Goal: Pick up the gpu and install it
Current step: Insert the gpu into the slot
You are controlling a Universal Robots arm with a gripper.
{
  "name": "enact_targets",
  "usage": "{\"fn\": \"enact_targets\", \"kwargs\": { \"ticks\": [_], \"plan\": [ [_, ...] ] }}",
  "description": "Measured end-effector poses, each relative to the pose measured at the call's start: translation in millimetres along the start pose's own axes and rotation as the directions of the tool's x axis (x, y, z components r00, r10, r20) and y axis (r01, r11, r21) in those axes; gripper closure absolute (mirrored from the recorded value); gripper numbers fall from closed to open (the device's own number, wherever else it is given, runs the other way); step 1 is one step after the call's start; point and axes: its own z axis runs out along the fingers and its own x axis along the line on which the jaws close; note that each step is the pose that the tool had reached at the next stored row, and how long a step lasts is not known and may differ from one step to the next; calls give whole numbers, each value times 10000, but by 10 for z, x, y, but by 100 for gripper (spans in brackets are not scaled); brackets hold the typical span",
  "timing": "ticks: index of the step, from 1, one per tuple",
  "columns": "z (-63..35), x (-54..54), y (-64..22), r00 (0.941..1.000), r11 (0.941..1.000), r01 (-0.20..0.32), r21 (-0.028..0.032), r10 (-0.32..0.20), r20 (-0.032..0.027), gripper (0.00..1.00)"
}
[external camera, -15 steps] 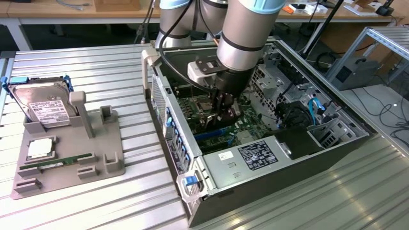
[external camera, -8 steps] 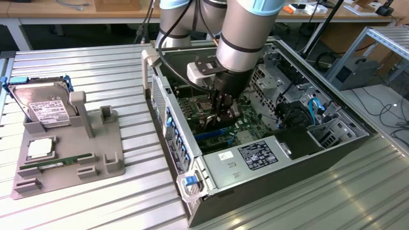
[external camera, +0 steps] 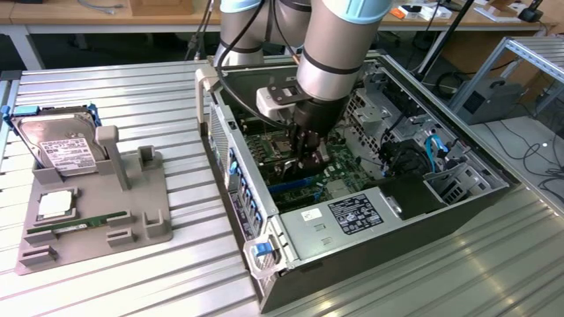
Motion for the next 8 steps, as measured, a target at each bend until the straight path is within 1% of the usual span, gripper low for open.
{"fn": "enact_targets", "kwargs": {
  "ticks": [8],
  "plan": [
    [30,2,-8,10000,10000,0,-1,0,-30,73]
  ]
}}
